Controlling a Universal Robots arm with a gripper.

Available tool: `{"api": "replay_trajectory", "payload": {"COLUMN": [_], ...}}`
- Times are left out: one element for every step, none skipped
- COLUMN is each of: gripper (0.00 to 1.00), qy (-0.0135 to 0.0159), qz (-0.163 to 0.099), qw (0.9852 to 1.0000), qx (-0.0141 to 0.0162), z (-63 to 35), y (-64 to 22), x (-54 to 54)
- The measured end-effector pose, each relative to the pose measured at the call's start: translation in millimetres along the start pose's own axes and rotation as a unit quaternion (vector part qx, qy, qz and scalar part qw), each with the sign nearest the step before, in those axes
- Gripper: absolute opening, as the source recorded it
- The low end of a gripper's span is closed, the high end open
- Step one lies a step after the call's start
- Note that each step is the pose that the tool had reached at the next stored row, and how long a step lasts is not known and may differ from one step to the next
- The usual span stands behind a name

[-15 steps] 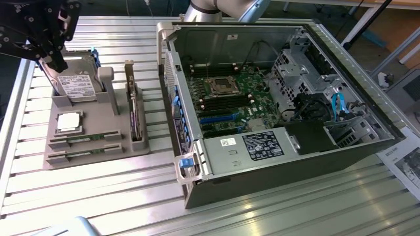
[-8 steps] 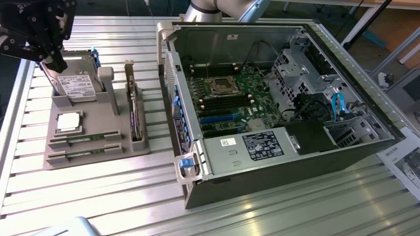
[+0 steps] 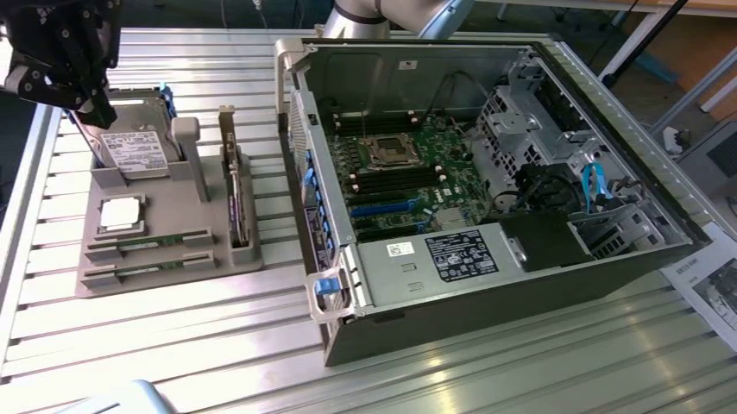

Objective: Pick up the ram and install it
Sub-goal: 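Pick up the ram and move it above insertion slot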

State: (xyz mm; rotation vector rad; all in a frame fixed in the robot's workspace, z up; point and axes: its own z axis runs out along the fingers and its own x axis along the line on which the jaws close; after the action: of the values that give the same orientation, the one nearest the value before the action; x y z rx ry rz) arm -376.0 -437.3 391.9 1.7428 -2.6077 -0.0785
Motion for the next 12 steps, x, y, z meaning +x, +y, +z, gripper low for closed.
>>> {"api": "replay_trajectory", "payload": {"gripper": [0.1, 0.1, 0.1, 0.1, 0.1, 0.1, 0.1, 0.1, 0.1, 0.1, 0.1, 0.1], "qy": [0.0004, 0.0008, 0.0012, 0.0015, 0.002, 0.0023, 0.003, 0.0034, 0.0041, 0.0048, 0.0054, 0.0059], "qz": [-0.008, -0.017, -0.027, -0.033, -0.045, -0.052, -0.068, -0.078, -0.092, -0.108, -0.123, -0.13], "qw": [1.0, 0.9999, 0.9996, 0.9994, 0.999, 0.9986, 0.9977, 0.997, 0.9957, 0.9942, 0.9924, 0.9915], "qx": [-0.0002, -0.0004, -0.0006, -0.0008, -0.0011, -0.0012, -0.0016, -0.0019, -0.0022, -0.0026, -0.003, -0.0031], "z": [0.0, 0.1, 0.1, 0.1, 0.1, 0.1, 0.1, 0.2, 0.2, 0.2, 0.2, 0.2], "y": [0.0, 0.0, 0.0, 0.0, 0.0, 0.0, 0.0, 0.0, 0.0, 0.0, 0.0, 0.0], "x": [0.0, 0.0, 0.0, 0.0, 0.0, 0.0, 0.0, 0.0, 0.0, 0.0, 0.0, 0.0]}}
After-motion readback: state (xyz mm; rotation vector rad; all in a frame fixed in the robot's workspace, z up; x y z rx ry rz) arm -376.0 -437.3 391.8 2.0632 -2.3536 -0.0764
